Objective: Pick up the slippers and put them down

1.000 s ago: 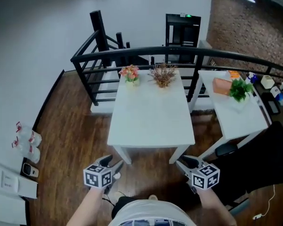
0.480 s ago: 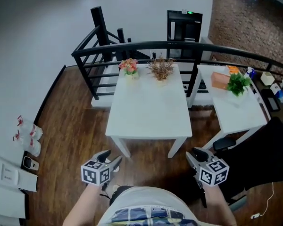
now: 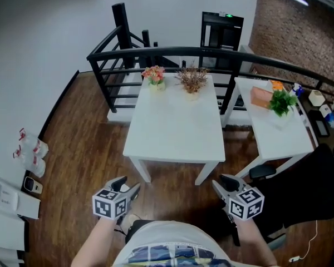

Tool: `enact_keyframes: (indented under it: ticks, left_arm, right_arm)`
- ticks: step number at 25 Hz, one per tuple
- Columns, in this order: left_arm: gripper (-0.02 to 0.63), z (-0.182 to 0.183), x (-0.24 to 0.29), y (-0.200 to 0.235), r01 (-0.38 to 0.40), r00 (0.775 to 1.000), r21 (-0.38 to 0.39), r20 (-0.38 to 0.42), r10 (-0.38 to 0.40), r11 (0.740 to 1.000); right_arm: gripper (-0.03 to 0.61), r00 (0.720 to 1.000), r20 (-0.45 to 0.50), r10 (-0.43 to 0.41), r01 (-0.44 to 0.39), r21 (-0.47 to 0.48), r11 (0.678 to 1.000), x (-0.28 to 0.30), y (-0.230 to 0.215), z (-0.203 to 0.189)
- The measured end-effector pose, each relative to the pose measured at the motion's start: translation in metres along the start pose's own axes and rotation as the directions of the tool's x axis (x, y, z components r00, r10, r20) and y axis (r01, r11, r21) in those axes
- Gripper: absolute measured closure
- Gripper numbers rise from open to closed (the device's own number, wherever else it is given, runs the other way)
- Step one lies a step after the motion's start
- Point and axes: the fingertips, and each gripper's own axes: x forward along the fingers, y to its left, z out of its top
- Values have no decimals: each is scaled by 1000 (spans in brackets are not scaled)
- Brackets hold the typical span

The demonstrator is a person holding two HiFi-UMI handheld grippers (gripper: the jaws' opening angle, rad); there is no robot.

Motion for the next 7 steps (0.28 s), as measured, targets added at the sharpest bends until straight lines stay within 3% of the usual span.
enact_keyframes:
  ticks: [7]
  left_arm:
    - [373, -7, -5, 1, -6, 1000, -2, -2, 6, 1000]
  right_arm:
    - [433, 1000, 1, 11, -11, -2, 1000, 3, 7, 0]
